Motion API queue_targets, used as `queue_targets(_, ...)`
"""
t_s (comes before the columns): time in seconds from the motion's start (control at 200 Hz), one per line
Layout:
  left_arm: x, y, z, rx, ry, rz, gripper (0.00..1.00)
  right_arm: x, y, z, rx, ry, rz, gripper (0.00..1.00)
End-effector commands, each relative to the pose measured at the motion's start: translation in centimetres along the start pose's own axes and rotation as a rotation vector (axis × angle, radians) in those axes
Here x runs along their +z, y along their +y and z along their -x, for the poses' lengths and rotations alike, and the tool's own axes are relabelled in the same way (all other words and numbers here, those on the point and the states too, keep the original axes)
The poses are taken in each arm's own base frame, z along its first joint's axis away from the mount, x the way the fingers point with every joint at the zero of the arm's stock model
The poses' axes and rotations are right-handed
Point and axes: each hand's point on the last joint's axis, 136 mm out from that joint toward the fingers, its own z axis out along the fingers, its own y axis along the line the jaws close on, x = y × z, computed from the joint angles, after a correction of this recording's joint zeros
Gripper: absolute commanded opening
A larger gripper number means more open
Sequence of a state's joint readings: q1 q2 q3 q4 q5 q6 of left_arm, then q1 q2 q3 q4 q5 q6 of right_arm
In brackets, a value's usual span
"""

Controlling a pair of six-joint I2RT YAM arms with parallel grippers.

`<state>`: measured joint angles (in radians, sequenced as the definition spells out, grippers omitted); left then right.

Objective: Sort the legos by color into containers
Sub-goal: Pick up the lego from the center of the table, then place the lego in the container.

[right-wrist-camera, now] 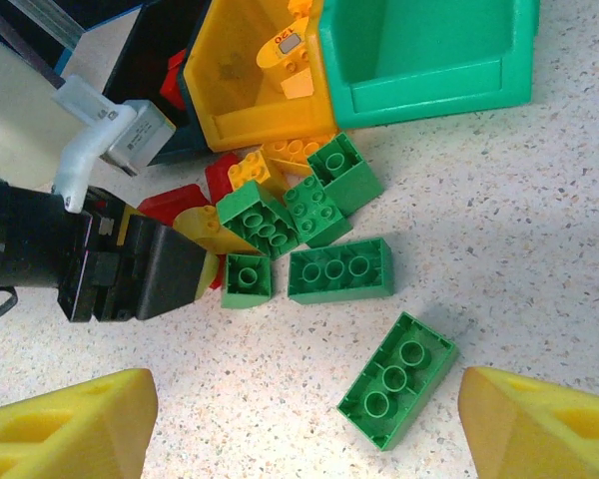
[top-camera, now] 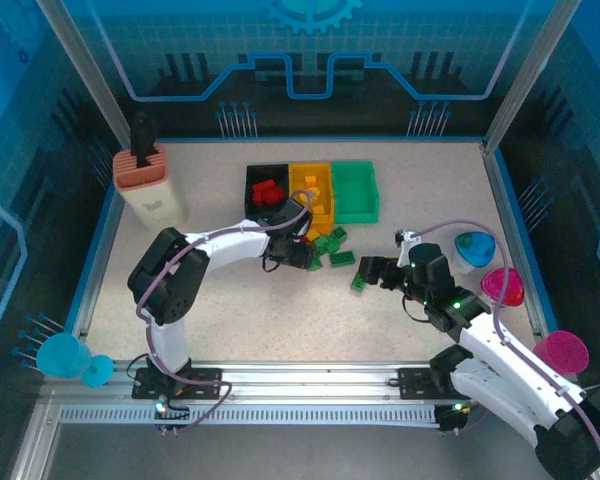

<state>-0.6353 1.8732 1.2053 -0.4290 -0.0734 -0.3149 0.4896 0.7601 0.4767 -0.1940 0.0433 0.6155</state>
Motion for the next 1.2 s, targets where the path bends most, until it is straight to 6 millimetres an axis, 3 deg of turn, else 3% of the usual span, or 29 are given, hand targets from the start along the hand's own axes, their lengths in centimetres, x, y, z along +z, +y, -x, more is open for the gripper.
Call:
queue_targets(0.0, 0.3, -0.5, -2.0, 0.001, 0.054, 0.003, 0.57, -0.2, -0.4, -0.1, 0.026, -0.003, -0.003, 0.80)
queue_targets(0.135, 0.9, -0.2, -2.7, 0.000, 0.066, 0.023, 0.55, -0.3, -0.4, -0.1, 0.027, -0.005, -0.002, 0.80)
queue_targets(0.295, 0.6, 0.6, -2.3, 0.001, 0.057, 0.067, 0.45, -0.7, -0.5, 0.0, 0.027, -0.013, -0.007, 0.80)
queue_targets(0.575, -1.9, 0.7, -1.2, 0.006, 0.000, 0.081, 0.36, -1.1, -0.9, -0.5, 0.032, -0.012, -0.012, 0.80)
queue_targets(0.715, -4.5, 0.6, -0.6, -0.006, -0.054, 0.067, 0.36, -1.3, -1.0, -0.6, 0.032, -0.017, -0.017, 0.80)
queue_targets(0.82, -6.8, 0.7, 0.8, -0.023, -0.126, 0.039, 0.36, -1.3, -1.1, -0.7, 0.034, -0.017, -0.018, 0.80)
queue_targets(0.986, -9.3, 3.0, 4.1, -0.110, -0.192, 0.013, 0.36, -1.2, -1.0, -0.9, 0.045, -0.009, -0.010, 0.79)
queue_targets(1.196, -10.3, 6.5, 8.5, -0.165, -0.238, 0.053, 0.36, -1.5, -1.3, -1.5, 0.053, -0.005, -0.012, 0.79)
